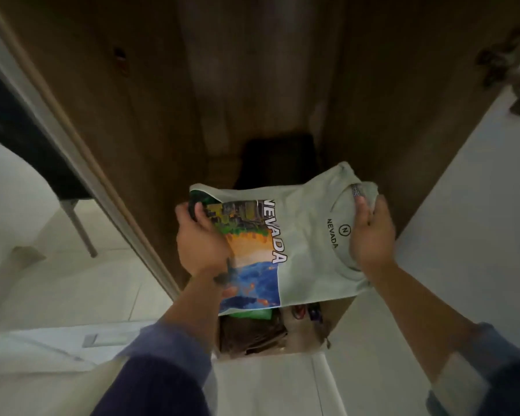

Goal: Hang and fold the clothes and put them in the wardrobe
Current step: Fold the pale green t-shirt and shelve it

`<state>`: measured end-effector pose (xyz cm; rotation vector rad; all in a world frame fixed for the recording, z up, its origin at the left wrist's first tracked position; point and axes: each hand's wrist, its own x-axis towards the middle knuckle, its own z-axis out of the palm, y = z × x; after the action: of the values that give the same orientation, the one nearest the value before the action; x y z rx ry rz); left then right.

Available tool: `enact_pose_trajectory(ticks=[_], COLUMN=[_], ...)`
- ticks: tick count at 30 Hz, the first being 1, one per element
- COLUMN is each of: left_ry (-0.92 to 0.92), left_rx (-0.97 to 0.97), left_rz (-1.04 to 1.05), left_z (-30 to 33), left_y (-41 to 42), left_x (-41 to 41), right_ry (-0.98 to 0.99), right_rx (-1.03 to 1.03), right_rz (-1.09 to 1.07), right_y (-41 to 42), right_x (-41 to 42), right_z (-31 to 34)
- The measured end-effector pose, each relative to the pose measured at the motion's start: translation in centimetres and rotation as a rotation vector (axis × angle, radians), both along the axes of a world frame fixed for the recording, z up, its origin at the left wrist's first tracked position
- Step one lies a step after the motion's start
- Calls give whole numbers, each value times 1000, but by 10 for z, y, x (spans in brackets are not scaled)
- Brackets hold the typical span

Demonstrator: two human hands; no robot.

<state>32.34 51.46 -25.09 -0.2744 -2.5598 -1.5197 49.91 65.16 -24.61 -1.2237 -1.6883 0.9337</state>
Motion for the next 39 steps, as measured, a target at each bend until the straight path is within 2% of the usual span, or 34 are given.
enact_pose_trajectory(ticks=[6, 12, 14, 17, 19, 22, 26, 34, 39], left_ry=[53, 60, 115, 249, 311, 390, 428, 433, 408], left_rx=[-44, -86, -190, -345, -447, -669, -874, -982, -1066], left_rz=[-49, -59, -74, -211, -410, -666, -694, -675, -677], left_z=[-68, -134, -141, -136, -126, -131, -155, -161, -133], left_y=[43, 70, 70, 67, 64, 60, 56, 62, 48], left_x=[-50, -83, -87, -81, -64, -41, -37, -37, -25], right_ry=[-45, -231, -378, -650, -792, -969, -1086, -1189, -1219], right_rx=[-24, 49, 49, 215, 329, 379, 324, 248, 288], right_rz=[-62, -32, -66, -185, -81, 214, 323, 355, 373], right_y=[56, 89, 90, 85, 72, 50, 43, 48, 26], right_x=[-23, -46, -49, -49, -50, -54, -55, -58, -53], right_z=[-87, -148, -151, -145, -135, -132, -157, -159, -136])
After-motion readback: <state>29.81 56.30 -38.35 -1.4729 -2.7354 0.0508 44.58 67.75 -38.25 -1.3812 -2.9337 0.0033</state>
